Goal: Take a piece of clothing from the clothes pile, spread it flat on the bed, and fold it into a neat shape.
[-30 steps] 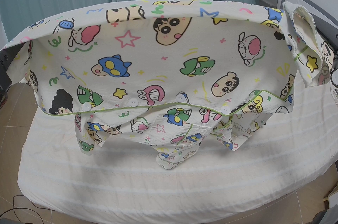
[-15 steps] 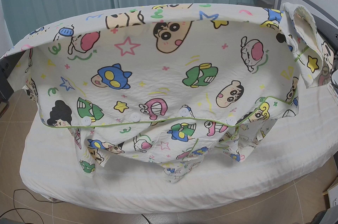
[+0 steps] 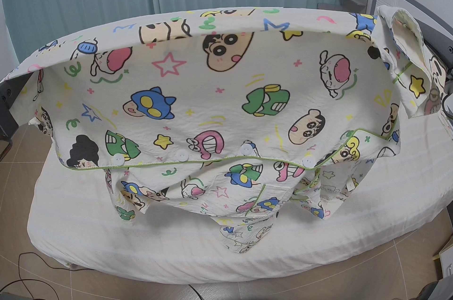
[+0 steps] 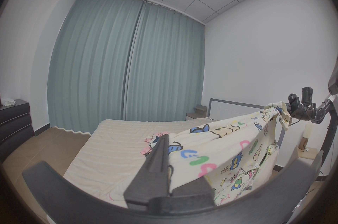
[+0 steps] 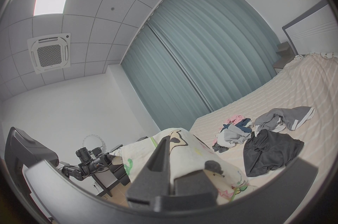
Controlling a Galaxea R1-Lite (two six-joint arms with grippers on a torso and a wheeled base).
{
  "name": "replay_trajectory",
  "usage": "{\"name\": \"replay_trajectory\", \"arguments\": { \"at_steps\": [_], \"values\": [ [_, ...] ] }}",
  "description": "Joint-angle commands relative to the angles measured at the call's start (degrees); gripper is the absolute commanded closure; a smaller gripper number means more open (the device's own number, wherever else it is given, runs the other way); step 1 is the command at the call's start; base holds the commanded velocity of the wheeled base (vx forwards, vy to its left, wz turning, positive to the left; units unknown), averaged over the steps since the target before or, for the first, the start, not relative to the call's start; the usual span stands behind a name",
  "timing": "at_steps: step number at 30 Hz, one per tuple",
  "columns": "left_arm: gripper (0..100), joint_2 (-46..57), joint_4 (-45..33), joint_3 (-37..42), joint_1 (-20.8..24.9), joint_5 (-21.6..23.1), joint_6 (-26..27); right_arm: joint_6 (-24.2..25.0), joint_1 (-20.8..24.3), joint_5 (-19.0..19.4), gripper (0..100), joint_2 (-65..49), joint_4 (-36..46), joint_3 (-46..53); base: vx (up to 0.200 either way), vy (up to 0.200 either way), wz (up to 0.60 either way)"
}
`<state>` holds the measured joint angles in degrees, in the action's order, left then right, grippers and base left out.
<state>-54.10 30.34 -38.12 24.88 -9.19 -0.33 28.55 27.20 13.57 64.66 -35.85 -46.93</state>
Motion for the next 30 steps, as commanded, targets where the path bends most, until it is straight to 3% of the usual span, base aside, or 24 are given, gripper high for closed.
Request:
{"name": "replay_trajectory", "arguments": {
  "at_steps": [1, 30],
  "values": [
    [100, 0.0, 0.1, 0.1, 0.0, 0.0, 0.0, 0.0, 0.0, 0.1, 100, 0.2, 0.0, 0.0, 0.0, 0.2, 0.0],
    [100, 0.6, -0.2, 1.2, -0.2, -2.7, 0.0, 0.0, 0.0, 0.7, 100, 0.6, 0.0, -0.4, 0.0, 0.2, 0.0]
  ]
}}
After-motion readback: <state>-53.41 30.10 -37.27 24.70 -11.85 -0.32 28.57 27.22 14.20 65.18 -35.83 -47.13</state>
